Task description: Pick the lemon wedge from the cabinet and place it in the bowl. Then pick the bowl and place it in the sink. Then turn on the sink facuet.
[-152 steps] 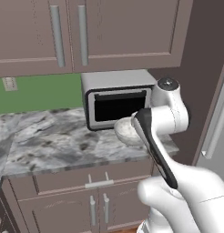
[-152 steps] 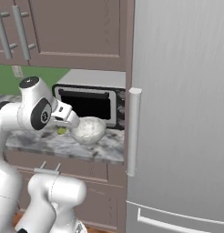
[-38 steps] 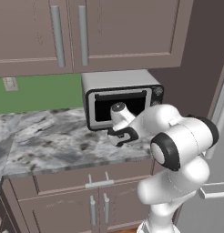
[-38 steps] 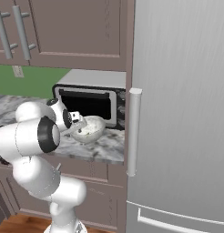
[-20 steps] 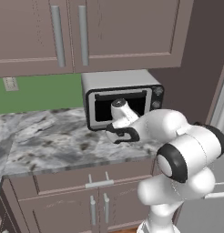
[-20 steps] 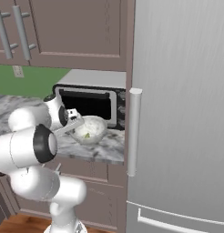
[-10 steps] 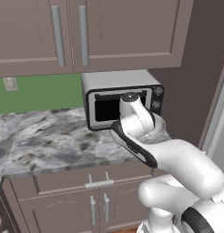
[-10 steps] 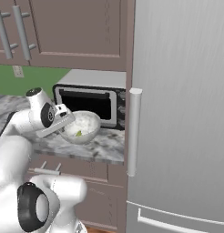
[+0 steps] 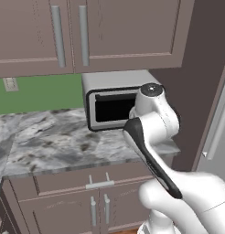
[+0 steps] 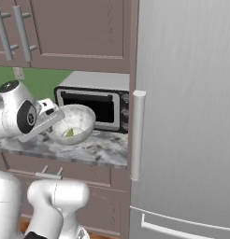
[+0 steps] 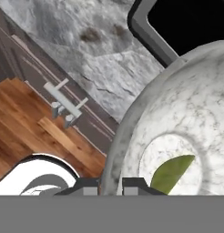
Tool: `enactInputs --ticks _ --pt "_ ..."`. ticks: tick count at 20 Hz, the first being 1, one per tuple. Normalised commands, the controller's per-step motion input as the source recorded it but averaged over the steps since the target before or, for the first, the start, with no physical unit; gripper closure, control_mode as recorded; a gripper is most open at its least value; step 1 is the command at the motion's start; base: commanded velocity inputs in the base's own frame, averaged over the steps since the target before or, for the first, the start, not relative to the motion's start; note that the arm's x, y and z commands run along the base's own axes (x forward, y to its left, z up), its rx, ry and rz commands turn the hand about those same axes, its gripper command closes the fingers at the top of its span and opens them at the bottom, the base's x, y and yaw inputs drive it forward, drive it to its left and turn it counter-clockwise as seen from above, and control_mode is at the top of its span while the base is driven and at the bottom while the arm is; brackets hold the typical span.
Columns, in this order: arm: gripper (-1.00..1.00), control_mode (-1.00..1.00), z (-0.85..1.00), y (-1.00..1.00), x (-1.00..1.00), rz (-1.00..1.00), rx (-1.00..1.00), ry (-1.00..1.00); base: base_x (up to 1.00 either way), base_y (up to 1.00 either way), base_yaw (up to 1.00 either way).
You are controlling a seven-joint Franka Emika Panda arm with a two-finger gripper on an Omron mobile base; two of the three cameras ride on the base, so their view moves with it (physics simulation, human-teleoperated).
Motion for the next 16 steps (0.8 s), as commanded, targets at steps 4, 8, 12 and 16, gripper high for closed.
enactInputs --ticks 4,8,12,16 --pt "1.00 -1.00 0.92 0.00 -0.85 0.14 0.00 0.03 0.00 0.00 0.00" --pt "1.00 -1.00 0.94 0.00 -0.78 0.12 0.00 0.02 0.00 0.00 0.00" --pt "1.00 -1.00 0.79 -0.01 -0.78 0.12 0.00 0.00 0.00 0.00 0.00" --pt "1.00 -1.00 0.12 0.00 -0.73 0.12 -0.02 -0.07 0.00 0.00 0.00"
